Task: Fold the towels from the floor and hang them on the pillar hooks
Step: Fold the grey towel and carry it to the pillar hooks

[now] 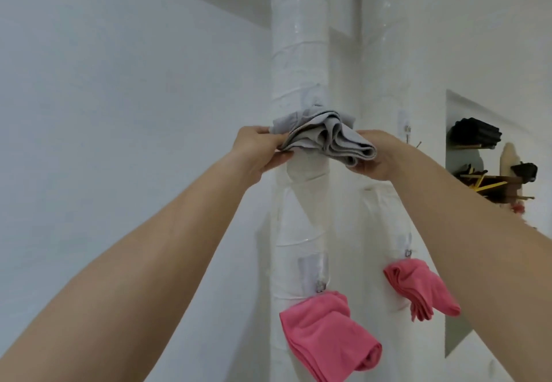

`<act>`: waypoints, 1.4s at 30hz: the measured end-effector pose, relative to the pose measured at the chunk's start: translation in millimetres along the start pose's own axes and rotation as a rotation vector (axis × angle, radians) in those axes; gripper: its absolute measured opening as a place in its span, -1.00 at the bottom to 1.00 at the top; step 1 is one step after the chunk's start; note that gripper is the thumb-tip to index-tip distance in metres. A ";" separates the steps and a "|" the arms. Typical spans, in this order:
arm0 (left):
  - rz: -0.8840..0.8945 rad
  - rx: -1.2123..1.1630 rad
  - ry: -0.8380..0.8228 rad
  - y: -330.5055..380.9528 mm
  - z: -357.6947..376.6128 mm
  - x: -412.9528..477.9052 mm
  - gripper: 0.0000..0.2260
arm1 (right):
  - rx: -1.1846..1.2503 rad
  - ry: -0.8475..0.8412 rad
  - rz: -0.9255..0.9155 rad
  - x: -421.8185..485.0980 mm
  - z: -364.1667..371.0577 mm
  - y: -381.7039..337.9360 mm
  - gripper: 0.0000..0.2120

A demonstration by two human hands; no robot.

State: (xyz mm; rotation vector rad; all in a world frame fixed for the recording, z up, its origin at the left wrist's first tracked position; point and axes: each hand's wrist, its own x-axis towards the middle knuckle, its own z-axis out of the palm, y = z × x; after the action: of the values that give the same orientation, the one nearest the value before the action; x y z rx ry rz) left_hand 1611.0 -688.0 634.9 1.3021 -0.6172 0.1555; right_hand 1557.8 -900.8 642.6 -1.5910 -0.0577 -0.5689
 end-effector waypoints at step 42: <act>0.868 1.695 0.099 27.3 18.4 -20.0 -0.53 | -1.205 0.209 -1.013 -18.8 -4.7 -5.7 -0.41</act>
State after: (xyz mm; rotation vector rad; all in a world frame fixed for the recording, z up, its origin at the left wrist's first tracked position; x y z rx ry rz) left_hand 1576.0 -692.9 650.4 2.4692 -0.9546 1.7382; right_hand 1537.8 -899.0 640.5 -2.6145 -0.4473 -1.7857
